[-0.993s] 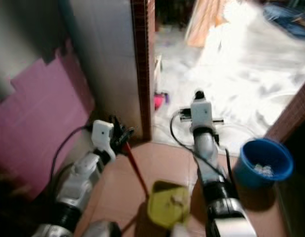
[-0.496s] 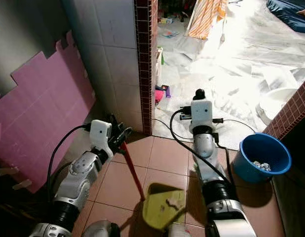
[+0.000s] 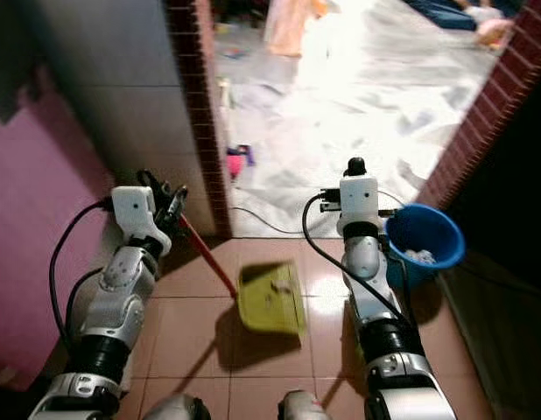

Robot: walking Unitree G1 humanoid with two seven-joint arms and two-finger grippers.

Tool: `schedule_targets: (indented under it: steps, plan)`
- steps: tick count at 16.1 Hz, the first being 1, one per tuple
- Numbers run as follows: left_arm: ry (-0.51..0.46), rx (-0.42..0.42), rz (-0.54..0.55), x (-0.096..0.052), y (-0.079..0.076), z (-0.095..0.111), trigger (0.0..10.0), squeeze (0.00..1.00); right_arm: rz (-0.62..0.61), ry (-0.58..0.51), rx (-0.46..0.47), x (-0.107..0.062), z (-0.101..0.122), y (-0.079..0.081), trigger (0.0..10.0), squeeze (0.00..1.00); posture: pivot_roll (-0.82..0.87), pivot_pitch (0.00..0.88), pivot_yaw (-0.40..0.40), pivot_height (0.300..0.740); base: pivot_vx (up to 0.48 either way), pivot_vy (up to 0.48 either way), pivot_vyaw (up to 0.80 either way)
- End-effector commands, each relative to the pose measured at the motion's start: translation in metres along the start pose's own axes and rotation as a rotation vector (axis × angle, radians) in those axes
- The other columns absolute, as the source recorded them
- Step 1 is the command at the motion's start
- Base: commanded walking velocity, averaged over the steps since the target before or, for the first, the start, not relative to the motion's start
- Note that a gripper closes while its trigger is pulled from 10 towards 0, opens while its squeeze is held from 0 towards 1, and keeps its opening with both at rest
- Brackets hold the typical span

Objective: Sweep floor

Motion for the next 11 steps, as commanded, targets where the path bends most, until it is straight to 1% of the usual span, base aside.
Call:
schedule_targets:
  steps: [1, 2, 3, 5, 8, 10, 11]
  plan:
    - [-0.031, -0.009, 0.003, 0.004, 0.000, 0.009, 10.0, 0.00, 0.003, -0.024, -0.005, 0.002, 0.007, -0.001, 10.0, 0.00, -0.06, 0.000, 0.037, 0.740, 0.000, 0.000, -0.80]
    - [-0.026, -0.018, 0.005, 0.004, 0.000, 0.006, 10.0, 0.00, 0.004, -0.023, -0.005, 0.002, 0.006, 0.000, 10.0, 0.00, -0.07, 0.000, 0.041, 0.740, 0.000, 0.000, -0.80]
    - [-0.013, -0.045, 0.002, 0.003, -0.002, 0.002, 10.0, 0.00, 0.003, -0.021, -0.005, 0.001, 0.006, 0.000, 10.0, 0.00, -0.07, 0.000, 0.046, 0.740, 0.000, 0.000, -0.80]
    - [-0.007, -0.062, -0.012, 0.001, -0.006, -0.001, 10.0, 0.00, 0.001, -0.020, -0.003, 0.001, 0.005, 0.000, 10.0, 0.00, -0.07, 0.000, 0.047, 0.740, 0.000, 0.000, -0.80]
    - [0.001, -0.067, -0.039, -0.002, -0.013, -0.006, 10.0, 0.00, 0.003, -0.008, 0.000, -0.005, 0.000, 0.002, 10.0, 0.00, -0.07, 0.000, 0.054, 0.740, 0.000, 0.000, -0.80]
    - [-0.001, -0.066, -0.045, -0.001, -0.014, -0.004, 10.0, 0.00, 0.003, -0.009, 0.000, -0.005, 0.001, 0.003, 10.0, 0.00, -0.07, 0.000, 0.057, 0.740, 0.000, 0.000, -0.80]
    - [-0.003, -0.066, -0.051, 0.001, -0.015, -0.003, 10.0, 0.00, -0.001, -0.012, -0.003, -0.003, 0.002, 0.002, 10.0, 0.00, -0.07, 0.000, 0.057, 0.740, 0.000, -0.244, -0.80]
Point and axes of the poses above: a point about 5 cm out from each wrist's last joint towards the gripper, its own x axis pointing out of the wrist towards the gripper, its own z axis along the axis of the wrist's last joint, y = z × x, the point moved 6 cm from there along x, pointing out of the wrist towards the gripper, and after that the axes turned 2 degrees about x, right-handed, at the moved point
